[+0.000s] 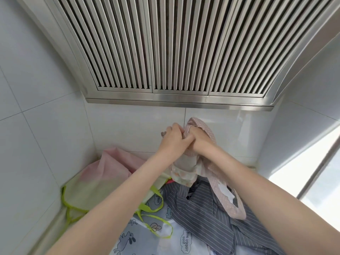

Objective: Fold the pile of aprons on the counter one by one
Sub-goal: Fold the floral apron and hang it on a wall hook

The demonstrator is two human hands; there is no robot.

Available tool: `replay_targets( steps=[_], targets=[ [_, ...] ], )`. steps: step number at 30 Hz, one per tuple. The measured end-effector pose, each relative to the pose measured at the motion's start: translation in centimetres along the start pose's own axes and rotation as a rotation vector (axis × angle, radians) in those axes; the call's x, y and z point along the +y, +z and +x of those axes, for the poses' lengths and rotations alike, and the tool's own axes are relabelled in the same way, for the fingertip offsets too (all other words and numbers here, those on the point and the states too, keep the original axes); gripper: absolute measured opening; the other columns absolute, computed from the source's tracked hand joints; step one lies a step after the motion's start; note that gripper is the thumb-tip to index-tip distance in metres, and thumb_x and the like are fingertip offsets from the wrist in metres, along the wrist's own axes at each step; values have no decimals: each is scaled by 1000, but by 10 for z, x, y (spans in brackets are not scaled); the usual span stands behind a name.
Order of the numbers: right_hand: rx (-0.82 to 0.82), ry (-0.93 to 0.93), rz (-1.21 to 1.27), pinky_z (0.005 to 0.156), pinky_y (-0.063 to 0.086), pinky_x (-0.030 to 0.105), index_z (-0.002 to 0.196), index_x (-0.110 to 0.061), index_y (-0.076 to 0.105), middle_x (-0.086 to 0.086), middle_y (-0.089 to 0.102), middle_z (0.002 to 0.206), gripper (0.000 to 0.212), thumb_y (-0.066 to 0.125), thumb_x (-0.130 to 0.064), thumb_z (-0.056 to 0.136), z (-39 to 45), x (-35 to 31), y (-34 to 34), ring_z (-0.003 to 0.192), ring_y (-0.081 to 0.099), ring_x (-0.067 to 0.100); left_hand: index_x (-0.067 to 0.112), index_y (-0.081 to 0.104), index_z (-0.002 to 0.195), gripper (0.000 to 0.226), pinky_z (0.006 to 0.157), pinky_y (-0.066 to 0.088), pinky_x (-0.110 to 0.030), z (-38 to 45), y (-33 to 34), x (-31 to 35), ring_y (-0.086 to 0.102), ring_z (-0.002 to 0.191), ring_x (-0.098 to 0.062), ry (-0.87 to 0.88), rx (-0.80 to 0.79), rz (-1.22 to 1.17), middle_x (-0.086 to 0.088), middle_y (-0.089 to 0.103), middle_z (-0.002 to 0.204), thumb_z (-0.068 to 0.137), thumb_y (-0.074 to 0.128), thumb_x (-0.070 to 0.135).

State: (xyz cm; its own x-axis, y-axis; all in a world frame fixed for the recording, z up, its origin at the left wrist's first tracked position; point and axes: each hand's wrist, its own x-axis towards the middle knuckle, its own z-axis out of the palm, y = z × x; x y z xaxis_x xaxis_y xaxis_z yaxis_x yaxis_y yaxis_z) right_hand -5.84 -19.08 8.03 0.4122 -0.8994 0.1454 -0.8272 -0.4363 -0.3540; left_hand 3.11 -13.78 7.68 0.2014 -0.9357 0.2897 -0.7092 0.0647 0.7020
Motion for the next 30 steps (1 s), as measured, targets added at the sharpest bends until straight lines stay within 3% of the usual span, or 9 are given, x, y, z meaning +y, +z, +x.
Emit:
replay_targets(
  steps=[4,9,13,16,19,22,24,27,30],
  targets=[
    [-54,-30,-32,68,36,25,79,-13,49,7,58,88,10,55,-8,86,-11,-2,-7,83,55,22,5,44,113,31,84,42,-36,10,-3,2,55,106,-33,-12,-112,134,-15,59,112,86,56,15],
    [23,-226,-20,70,40,25,101,-18,62,-1,60,104,21,64,-16,80,-17,-4,5,99,59,20,5,44,113,25,75,39,-32,17,-8,-14,57,102,-36,-185,25,142,-17,60,111,90,48,14],
    [82,-285,21,72,37,25,102,-16,63,-3,59,111,20,63,-24,84,-20,3,14,105,57,23,3,44,112,23,75,41,-36,14,-11,-22,56,101,-38,-99,52,303,-21,60,110,89,44,8],
    [46,-171,160,91,39,22,106,-18,67,-5,61,124,27,66,-18,79,-13,16,5,119,53,19,0,39,120,29,81,40,-42,7,-3,-21,50,108,-39,-2,65,459,-21,55,117,94,41,13],
    [-37,-49,316,92,39,22,80,-23,66,-6,62,123,17,75,-12,72,-8,26,-2,116,55,17,2,31,127,35,92,38,-42,2,8,-16,42,116,-38,-92,-33,557,-18,45,127,96,41,16],
    [-78,27,393,75,43,23,65,-26,55,-13,62,95,27,79,-14,70,-11,30,1,93,55,14,2,26,132,47,98,34,-35,3,11,-18,40,122,-38,-273,-179,357,-18,32,135,96,48,22],
    [-97,24,376,57,34,18,67,-24,52,-13,54,77,27,77,-15,72,-13,29,5,77,49,11,-1,33,130,48,81,43,-26,4,10,-26,48,116,-34,-398,-193,111,-17,34,134,93,55,21],
    [-105,-10,306,54,33,19,73,-26,51,-2,59,86,25,74,-16,75,-14,27,7,74,51,15,-1,62,98,13,52,46,-21,3,9,-39,58,79,-23,-396,-105,-123,-12,58,100,89,53,4],
    [-95,-74,237,76,43,25,89,-22,60,7,64,110,16,71,-16,79,-15,26,2,102,59,25,-2,66,99,22,70,55,-36,10,5,-39,63,81,-28,-364,45,-234,-15,66,95,88,47,-2]
  ],
)
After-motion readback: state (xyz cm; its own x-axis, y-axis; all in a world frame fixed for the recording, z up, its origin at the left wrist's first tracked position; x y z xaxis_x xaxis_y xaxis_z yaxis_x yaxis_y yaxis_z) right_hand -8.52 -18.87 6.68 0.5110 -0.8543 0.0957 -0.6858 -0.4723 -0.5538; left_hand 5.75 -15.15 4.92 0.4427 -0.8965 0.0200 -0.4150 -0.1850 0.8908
